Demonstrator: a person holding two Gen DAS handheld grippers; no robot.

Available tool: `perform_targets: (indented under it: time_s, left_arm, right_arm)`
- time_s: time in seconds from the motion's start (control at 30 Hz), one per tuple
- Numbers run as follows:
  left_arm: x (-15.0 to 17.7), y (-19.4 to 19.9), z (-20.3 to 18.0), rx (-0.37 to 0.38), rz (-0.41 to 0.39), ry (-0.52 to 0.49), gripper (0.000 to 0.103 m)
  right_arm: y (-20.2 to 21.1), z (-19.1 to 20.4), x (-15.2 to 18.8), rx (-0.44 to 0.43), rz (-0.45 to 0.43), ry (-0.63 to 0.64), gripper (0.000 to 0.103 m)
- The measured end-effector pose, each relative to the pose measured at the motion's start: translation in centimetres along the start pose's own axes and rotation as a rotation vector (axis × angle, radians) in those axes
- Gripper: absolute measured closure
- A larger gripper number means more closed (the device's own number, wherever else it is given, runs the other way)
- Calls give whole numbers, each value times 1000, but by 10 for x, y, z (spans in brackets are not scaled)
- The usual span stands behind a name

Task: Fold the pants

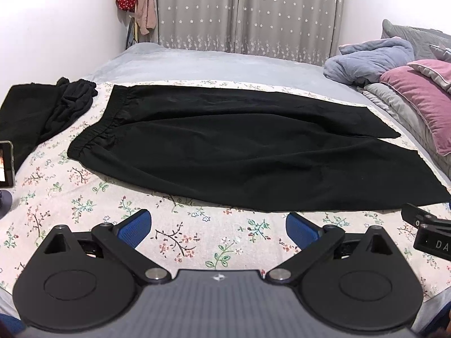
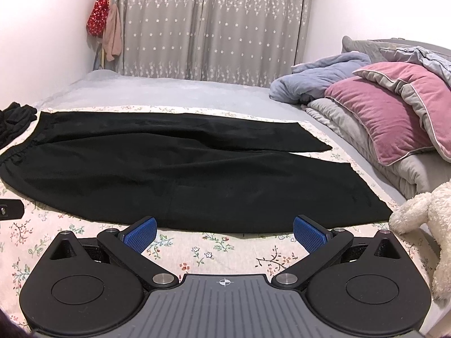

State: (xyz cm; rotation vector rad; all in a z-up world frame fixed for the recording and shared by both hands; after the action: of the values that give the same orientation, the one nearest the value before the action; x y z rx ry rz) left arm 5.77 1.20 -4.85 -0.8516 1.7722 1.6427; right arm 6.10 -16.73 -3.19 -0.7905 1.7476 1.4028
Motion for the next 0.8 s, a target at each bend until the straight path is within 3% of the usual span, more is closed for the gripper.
perform_targets:
  time_s: [0.8]
  left_arm:
    - [-4,4,0,18,-24,7,0]
  right_arm:
    - [0,-3,0,6,-13,-18,0]
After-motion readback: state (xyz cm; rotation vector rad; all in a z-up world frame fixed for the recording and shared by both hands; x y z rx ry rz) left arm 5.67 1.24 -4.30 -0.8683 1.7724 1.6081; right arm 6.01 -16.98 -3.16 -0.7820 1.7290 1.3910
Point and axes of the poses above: each gripper's, at about its wrist camera, not at the fingertips, and y roughly against the way its jaws point, z to its left, x to its underside, the point moved 8 cm from there along -y, roughly the way its jaws point, and after that the axes turned 3 degrees about y, right-handed, at the moved point
